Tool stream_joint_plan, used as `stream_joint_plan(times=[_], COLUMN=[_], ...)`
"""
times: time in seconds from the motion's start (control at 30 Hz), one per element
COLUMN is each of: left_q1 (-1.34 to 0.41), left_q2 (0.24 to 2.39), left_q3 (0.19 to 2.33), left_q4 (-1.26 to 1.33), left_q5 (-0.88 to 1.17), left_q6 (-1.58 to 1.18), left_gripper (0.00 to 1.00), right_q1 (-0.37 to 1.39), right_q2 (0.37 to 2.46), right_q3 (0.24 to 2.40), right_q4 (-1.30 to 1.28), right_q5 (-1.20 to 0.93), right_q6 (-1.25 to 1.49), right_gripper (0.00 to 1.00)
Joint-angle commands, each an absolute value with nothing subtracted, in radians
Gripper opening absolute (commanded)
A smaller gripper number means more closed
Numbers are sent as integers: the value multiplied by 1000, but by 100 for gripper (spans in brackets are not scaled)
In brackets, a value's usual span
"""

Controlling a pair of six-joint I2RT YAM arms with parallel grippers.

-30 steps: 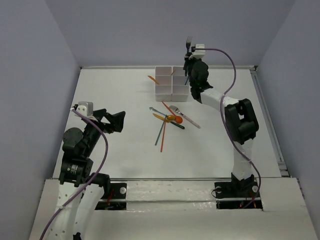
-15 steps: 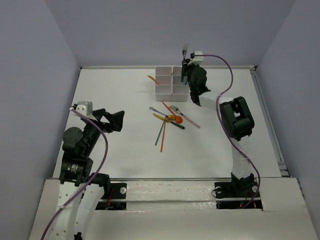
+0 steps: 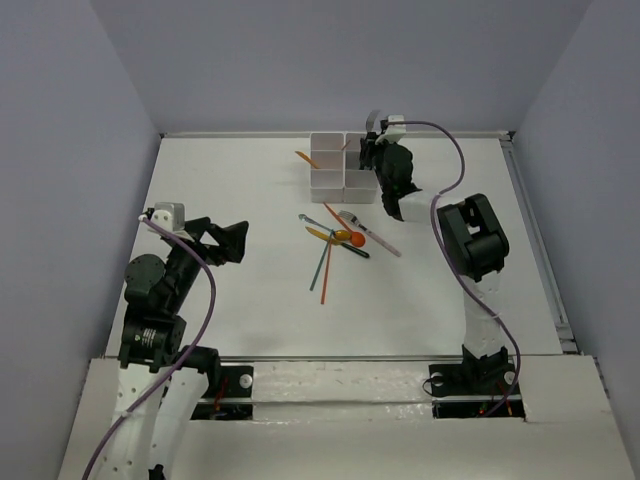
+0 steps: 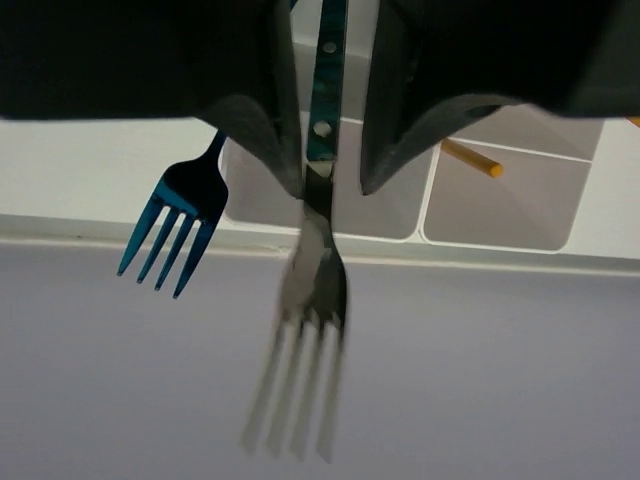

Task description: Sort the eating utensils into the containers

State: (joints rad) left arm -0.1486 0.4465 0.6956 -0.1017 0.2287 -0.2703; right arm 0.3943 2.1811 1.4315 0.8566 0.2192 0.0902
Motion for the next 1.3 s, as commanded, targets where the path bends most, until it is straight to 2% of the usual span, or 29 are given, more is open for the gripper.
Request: stream_joint_plan(times=[0.0,0.1,0.13,0.2,0.23,0.4,0.57,0.67,0.8,0.97,1.27], left_q1=[-143,-143,-143,-143,-143,-133,-133,-133,-133,-133,-133], left_q2=[428,419,419,417,419,423,428,439,457,457,454], left_q3=[699,699,699,699,698,698,696,695,695,693,695], left_q4=[-54,-57,-58,-58,-58,-58,-58,-57,-52,-57,-58], left_q5=[236,226,225,222,224,224,224,230,250,249,248], left_q6=[-261,-262,-262,-262,-262,-264,-264,-267,-270,-272,-268], left_gripper=[99,99,99,99,99,99,99,99,99,99,99], right_q1=[400,400,400,400,400,400,400,400,400,400,400], right_q2=[2106,2073,2057,1996,1971,1783,1589,1539,1571,1675,1807], right_q3=[1450,1431,1419,1373,1358,1246,1166,1125,1184,1273,1370], right_q4=[828,787,784,769,759,617,150,2,-308,-454,-545], right_q5=[160,163,161,152,138,107,9,-54,-54,-49,-92], right_q6=[130,140,143,149,146,138,132,129,109,69,-28], right_gripper=[44,56,63,71,72,71,67,67,65,65,69])
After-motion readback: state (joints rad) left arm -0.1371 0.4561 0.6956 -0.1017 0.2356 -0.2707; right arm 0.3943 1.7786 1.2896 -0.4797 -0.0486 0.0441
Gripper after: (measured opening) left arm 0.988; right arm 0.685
